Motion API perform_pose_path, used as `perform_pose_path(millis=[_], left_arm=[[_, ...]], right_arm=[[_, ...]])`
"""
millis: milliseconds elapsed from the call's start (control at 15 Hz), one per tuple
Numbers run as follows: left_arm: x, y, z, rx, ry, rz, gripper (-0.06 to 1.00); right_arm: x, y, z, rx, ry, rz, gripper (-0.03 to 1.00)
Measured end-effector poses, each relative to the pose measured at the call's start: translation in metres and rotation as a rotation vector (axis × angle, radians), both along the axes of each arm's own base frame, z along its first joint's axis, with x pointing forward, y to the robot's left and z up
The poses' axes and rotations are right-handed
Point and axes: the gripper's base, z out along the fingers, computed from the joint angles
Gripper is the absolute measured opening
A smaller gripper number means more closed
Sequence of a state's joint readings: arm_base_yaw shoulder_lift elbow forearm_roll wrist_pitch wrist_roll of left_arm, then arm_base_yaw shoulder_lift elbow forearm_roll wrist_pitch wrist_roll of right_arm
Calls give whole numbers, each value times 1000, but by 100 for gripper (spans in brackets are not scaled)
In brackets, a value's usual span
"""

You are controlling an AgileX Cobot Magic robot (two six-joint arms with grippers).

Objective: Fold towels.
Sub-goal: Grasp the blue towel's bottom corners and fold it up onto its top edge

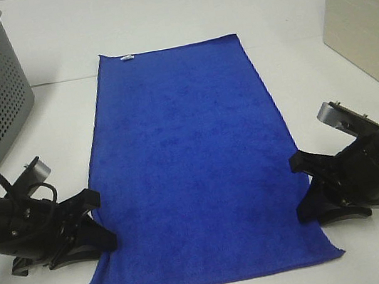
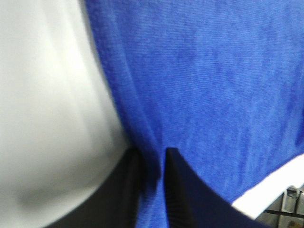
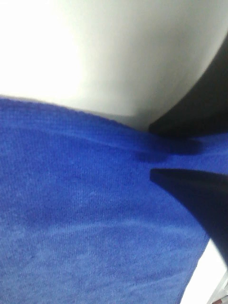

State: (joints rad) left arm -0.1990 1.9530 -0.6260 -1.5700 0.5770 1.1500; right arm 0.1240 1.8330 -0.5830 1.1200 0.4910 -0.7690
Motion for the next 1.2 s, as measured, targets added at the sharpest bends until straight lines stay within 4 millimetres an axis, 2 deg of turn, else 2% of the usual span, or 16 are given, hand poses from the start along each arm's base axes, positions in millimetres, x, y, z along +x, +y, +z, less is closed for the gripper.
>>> perform_pose_path(millis=[67,133,200,467,933,1200], left_arm=[[0,1,-1,13,-3,1,6],[0,1,-1,15,-5,-1,1],[0,1,0,15,-7,-2,1],[-4,3,13,42,-49,-74,1],[-54,13,24,66,-11,-94,1],[-57,11,38,18,-46,-75,1]], right_arm=[[0,-1,-1,-11,-6,9,10],[0,-1,-2,-16,-7,11,2],[0,-1,-2,-16,-7,11,0],[-6,1,0,13,20,29,0],[-58,-4,15,28,54,30,0],[-58,-4,19,34,37,42,0]])
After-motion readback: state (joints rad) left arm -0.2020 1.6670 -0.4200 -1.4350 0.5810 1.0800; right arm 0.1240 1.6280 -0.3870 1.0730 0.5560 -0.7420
